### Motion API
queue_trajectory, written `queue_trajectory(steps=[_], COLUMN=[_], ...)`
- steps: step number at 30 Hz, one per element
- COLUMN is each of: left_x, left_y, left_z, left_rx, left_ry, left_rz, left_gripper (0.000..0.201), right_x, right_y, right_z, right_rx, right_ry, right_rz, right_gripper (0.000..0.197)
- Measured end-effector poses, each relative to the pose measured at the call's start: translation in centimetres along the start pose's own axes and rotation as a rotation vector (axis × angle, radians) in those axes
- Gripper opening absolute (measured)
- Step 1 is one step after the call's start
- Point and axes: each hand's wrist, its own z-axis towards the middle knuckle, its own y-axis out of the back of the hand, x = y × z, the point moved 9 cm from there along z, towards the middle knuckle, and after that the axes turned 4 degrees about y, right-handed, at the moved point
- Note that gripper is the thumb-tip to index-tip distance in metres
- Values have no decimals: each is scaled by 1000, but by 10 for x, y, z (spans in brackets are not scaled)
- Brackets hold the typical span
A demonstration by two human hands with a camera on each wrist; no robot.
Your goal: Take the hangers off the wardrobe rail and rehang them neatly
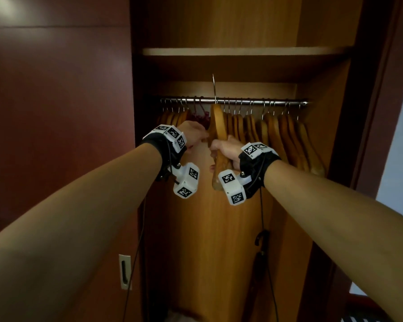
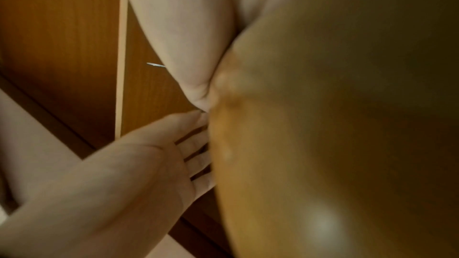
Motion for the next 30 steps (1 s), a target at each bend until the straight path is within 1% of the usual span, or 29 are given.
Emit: queue_trajectory(steps=[2,6,8,9,11,12,15,17,18,19,21,22,25,27,28,30], left_x=[1,6,9,9,10,9,5,2,2,4,9,12,18,18,20,27], left_y=[3,7,10,12,14,15,18,19,18,14,7,5,1,2,1,-5], left_z=[14,45,59,64,79,86,101,110,115,121,132,137,150,155,158,163], left_rx=[-51,-104,-120,-136,-152,-147,-122,-112,-97,-73,-27,-10,27,23,26,80], left_ry=[-27,-61,-71,-81,-101,-116,-159,-179,-191,-201,-218,-216,-208,-208,-199,-165], left_rz=[68,236,306,339,389,411,440,421,413,412,420,422,426,433,420,369], left_gripper=[33,37,44,48,49,48,46,42,41,41,43,44,45,46,47,50], right_x=[-5,4,10,12,18,21,20,14,17,17,20,22,28,29,29,27], right_y=[0,0,-1,-3,-6,-10,-13,-13,-17,-18,-23,-27,-35,-38,-39,-40], right_z=[19,31,35,38,42,41,57,80,75,80,81,79,82,84,83,82], right_rx=[0,-27,-37,-44,-52,-49,-58,-70,-69,-82,-82,-73,-46,-24,-22,-34], right_ry=[7,7,7,1,1,-8,-42,-55,-63,-57,-42,-45,-32,-38,-44,-39], right_rz=[-24,3,26,19,7,3,-13,-7,-31,-38,-39,-40,-81,-69,-70,-80], right_gripper=[112,102,99,96,80,72,64,67,71,71,52,47,44,43,44,47])
